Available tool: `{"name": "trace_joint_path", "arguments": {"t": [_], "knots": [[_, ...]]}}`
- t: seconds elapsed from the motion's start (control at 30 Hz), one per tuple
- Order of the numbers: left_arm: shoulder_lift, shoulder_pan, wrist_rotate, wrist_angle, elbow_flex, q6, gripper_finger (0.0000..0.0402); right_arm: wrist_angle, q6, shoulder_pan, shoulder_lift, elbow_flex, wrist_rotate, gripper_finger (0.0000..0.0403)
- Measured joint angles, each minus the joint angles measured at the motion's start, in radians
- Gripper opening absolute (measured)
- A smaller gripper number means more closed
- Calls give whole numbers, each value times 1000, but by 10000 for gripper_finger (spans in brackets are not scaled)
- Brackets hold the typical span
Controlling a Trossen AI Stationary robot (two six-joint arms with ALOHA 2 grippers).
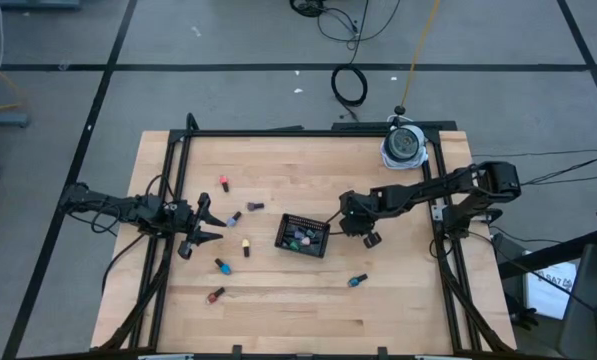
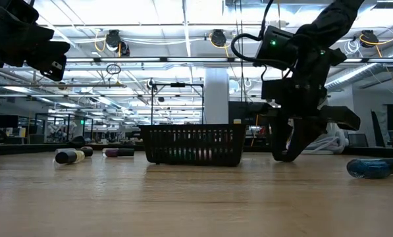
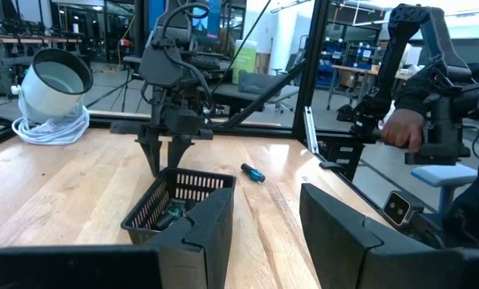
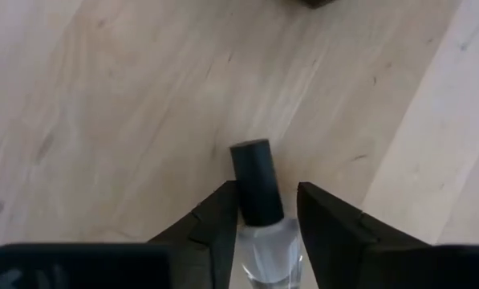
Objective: Pick & Place Nail Polish
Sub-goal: Put the white nail polish into the black bin
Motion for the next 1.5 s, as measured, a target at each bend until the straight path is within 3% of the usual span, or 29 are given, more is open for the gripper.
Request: {"name": "trace_joint_path", "arguments": {"t": [0.47,0.67,0.9,1.5], "knots": [[0,0,0,0,-1,0,145,-14,45,0,51,1,-26,84],[0,0,0,0,-1,0,145,-17,94,0,51,0,-25,48],[0,0,0,0,-1,0,145,-1,140,0,47,-1,-24,48],[0,0,0,0,-1,0,145,28,328,-18,-266,-15,-29,48]]}}
